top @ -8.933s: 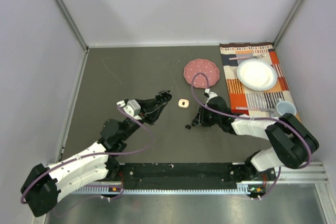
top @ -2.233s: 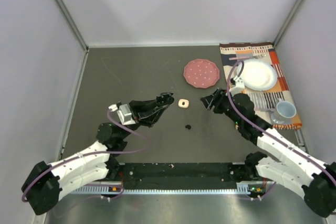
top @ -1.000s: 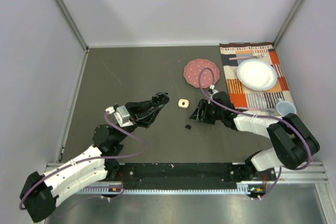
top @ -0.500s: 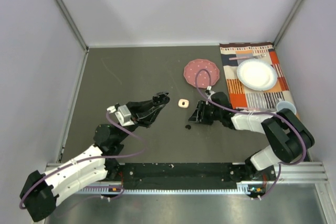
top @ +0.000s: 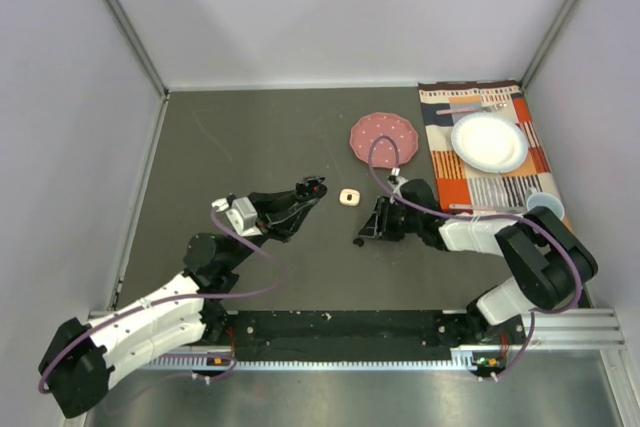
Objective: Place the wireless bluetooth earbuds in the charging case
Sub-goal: Pick up the left earbud from the center of the board.
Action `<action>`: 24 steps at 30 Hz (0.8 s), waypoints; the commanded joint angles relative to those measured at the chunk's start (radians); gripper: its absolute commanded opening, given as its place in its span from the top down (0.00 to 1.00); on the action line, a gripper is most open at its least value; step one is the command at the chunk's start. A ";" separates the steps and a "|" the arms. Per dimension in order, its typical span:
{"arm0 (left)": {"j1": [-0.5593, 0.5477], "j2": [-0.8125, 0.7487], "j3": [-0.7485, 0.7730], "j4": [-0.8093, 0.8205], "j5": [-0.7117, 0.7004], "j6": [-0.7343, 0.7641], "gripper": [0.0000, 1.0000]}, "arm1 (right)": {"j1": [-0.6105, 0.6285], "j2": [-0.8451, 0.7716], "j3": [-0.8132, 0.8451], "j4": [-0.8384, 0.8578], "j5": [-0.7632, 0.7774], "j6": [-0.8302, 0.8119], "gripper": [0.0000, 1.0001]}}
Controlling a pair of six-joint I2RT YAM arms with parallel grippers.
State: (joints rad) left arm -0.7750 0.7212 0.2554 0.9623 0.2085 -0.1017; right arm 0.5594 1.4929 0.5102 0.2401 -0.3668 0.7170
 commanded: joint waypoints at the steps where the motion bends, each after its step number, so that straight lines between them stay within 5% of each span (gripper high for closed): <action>1: -0.001 0.004 0.015 0.059 0.005 0.000 1.00 | 0.030 0.013 -0.010 0.028 0.011 -0.008 0.61; 24: -0.003 0.020 0.008 0.062 -0.003 -0.001 1.00 | 0.076 0.047 0.011 0.008 0.028 -0.025 0.77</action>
State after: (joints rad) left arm -0.7750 0.7425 0.2554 0.9668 0.2111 -0.1017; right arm 0.6155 1.5192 0.5110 0.2565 -0.3511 0.7147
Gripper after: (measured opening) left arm 0.334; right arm 0.242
